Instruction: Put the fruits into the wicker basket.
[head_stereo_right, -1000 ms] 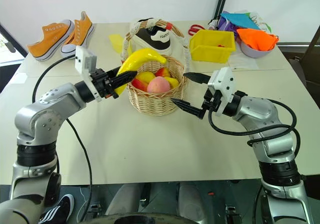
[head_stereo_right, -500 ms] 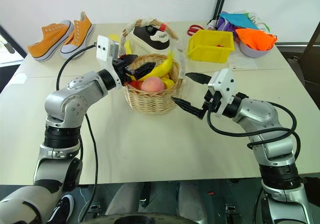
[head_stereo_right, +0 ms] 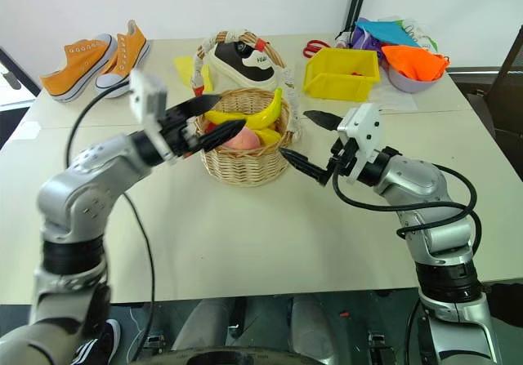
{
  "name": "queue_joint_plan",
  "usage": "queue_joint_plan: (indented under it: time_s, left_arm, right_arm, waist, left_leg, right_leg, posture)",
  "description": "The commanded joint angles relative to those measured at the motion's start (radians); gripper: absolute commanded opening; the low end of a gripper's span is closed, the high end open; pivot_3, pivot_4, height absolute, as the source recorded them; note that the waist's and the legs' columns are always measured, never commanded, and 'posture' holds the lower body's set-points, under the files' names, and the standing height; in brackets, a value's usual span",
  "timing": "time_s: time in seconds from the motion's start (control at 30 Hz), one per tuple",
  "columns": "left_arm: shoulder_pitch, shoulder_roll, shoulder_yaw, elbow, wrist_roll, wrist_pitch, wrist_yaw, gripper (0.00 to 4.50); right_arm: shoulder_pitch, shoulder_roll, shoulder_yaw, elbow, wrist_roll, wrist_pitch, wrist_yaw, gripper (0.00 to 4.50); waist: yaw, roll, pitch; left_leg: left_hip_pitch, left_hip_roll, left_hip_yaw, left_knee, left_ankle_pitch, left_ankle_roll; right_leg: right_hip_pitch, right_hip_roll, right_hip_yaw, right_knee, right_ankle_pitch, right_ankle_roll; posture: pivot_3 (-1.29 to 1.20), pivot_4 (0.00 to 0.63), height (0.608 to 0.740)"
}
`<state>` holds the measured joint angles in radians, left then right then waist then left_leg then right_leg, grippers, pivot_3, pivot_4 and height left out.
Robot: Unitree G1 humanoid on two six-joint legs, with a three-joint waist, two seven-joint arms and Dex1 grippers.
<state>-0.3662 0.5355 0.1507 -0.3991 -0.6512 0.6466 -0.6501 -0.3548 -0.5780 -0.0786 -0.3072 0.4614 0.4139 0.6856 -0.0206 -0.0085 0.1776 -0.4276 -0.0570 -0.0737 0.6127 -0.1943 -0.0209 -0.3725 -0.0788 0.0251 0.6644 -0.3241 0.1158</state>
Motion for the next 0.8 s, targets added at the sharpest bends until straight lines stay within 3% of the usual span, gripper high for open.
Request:
queue_joint_plan:
  time_s: [0.03,0.2,0.37,0.53,0.6,0.63,0.8]
  left_arm:
    - [0.117,0.031,0.191,-0.014,-0.099,-0.088,-0.117,4.47]
    - [0.310,0.003,0.305,0.061,-0.068,-0.282,-0.228,4.47]
    - [0.369,0.020,0.345,0.075,-0.077,-0.361,-0.263,4.47]
    - [0.447,0.047,0.389,0.085,-0.104,-0.388,-0.314,4.47]
    - [0.467,0.051,0.399,0.100,-0.098,-0.400,-0.325,4.50]
    - [0.473,0.051,0.402,0.110,-0.098,-0.406,-0.329,4.50]
    - [0.486,0.049,0.381,0.106,-0.114,-0.398,-0.343,4.50]
  right_arm:
    - [-0.045,0.079,-0.009,0.000,-0.025,0.040,-0.140,4.50]
    - [-0.116,0.220,-0.005,0.029,-0.072,0.093,-0.328,4.50]
    - [-0.134,0.271,0.024,0.023,-0.089,0.102,-0.367,4.50]
    - [-0.148,0.319,0.070,0.059,-0.175,0.084,-0.442,4.50]
    - [-0.154,0.320,0.076,0.068,-0.192,0.066,-0.436,3.51]
    - [-0.155,0.324,0.070,0.073,-0.198,0.064,-0.447,3.27]
    - [-0.161,0.314,0.055,0.093,-0.201,0.047,-0.424,0.74]
  waist:
    - [0.006,0.000,0.000]
    - [0.009,0.001,0.000]
    - [0.022,0.000,0.000]
    - [0.004,0.001,0.000]
    - [0.004,0.001,0.000]
    - [0.004,0.001,0.000]
    - [0.006,0.001,0.000]
  left_leg:
    - [0.000,0.001,0.000,0.000,0.000,0.000]
    - [0.000,0.000,0.000,0.000,0.000,0.000]
    - [0.000,0.000,-0.002,0.000,0.000,0.000]
    - [0.000,0.000,-0.002,-0.002,0.000,0.000]
    - [0.000,0.000,-0.002,-0.003,0.000,-0.001]
    - [0.000,0.000,-0.002,-0.003,0.000,-0.001]
    - [0.000,0.000,-0.002,-0.002,0.000,-0.001]
  right_leg:
    - [0.000,0.000,0.000,0.000,0.000,-0.001]
    - [0.001,-0.003,0.000,-0.002,0.000,-0.002]
    - [-0.001,-0.003,-0.002,-0.004,-0.001,-0.004]
    - [-0.002,-0.002,-0.001,-0.003,-0.001,-0.004]
    - [-0.002,-0.002,-0.001,-0.001,-0.001,-0.003]
    - [-0.002,-0.002,-0.001,-0.001,-0.001,-0.003]
    - [-0.002,-0.002,-0.001,-0.002,-0.001,-0.004]
  posture:
    - [0.00,0.150,0.740]
    - [0.00,0.150,0.740]
    - [0.00,0.150,0.740]
    - [0.00,0.150,0.740]
    - [0.00,0.150,0.740]
    - [0.00,0.150,0.740]
    - [0.00,0.150,0.740]
